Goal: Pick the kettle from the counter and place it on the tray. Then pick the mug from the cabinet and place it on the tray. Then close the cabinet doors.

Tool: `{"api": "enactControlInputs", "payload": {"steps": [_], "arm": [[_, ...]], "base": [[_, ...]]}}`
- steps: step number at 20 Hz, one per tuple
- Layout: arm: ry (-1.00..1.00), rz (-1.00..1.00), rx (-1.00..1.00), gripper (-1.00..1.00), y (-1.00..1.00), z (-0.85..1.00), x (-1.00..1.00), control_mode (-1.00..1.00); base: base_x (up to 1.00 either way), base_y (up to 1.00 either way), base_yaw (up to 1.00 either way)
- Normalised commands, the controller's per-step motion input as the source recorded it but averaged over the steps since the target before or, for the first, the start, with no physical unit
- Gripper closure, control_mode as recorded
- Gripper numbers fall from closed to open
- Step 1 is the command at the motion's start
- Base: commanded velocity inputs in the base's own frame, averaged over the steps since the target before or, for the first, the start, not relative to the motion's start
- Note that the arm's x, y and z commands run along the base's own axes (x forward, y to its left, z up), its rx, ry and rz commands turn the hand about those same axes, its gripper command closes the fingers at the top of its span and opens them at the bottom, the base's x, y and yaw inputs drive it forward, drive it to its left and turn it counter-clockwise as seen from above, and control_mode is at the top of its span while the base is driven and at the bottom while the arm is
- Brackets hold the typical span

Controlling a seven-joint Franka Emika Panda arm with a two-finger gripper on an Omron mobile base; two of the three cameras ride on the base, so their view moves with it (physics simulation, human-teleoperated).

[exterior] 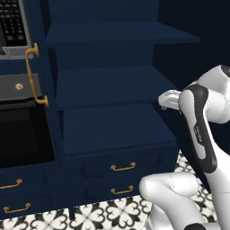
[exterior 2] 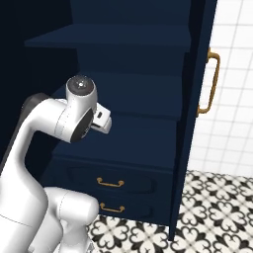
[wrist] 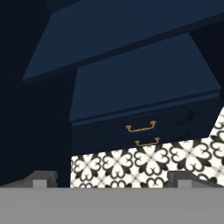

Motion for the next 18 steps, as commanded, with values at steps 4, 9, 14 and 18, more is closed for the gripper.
{"api": "enactControlInputs", "payload": {"steps": [4, 9, 14, 18], "arm": [[0.0, 0.0, 0.0, -1.0, 0.0, 0.0, 0.0, 1.0], [0.0, 0.0, 0.0, -1.0, 0.0, 0.0, 0.0, 1.0], [-0.08, -0.02, 0.01, -1.0, -0.05, 0.0, -0.19, -1.0], [-0.29, -0.12, 0.11, -1.0, -0.34, 0.05, -0.81, -1.0]], "base": [[0.0, 0.0, 0.0], [0.08, 0.0, 0.0], [0.0, 0.0, 0.0], [0.0, 0.0, 0.0]]}}
